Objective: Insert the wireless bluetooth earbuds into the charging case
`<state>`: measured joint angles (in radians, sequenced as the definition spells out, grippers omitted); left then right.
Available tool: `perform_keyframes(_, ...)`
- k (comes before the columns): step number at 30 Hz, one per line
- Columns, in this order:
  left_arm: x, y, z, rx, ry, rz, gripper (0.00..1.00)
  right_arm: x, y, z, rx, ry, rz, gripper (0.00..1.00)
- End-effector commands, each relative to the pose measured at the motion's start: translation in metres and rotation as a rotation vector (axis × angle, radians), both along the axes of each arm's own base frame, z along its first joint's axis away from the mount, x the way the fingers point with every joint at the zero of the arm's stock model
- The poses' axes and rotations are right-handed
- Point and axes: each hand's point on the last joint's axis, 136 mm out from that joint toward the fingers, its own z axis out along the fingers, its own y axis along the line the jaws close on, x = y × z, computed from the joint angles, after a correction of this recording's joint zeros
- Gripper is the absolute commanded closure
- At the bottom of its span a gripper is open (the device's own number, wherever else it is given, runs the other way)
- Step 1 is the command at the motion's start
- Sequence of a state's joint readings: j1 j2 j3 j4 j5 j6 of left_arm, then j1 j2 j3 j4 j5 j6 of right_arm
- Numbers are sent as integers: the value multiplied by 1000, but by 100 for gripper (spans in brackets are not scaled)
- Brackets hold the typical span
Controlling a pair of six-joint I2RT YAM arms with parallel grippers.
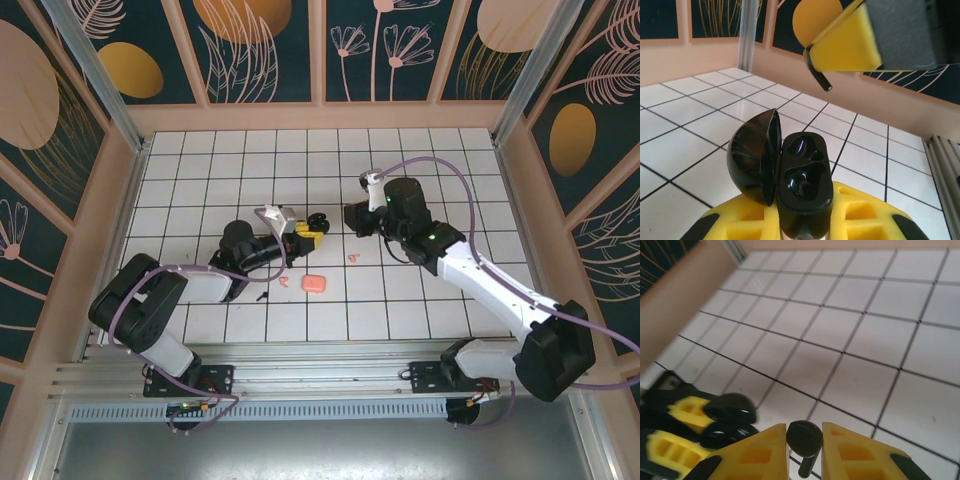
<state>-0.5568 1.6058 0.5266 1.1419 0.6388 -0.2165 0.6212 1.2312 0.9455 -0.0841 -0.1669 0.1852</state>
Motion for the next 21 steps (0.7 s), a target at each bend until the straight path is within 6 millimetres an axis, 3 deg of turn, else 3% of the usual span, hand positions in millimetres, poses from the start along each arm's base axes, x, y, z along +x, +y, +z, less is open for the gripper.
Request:
perform_keyframes(1,0,-9,23,-72,-41,-43,94,-6,16,33,76,-127,62,81)
perform_keyframes(11,-3,-17,41,-150,-34,-67,94,-12,36,35,69,-167,135,80)
perform_keyframes(21,-2,-16,47,-172,-22,-59,94,-18,42,26,36,-157,186,81)
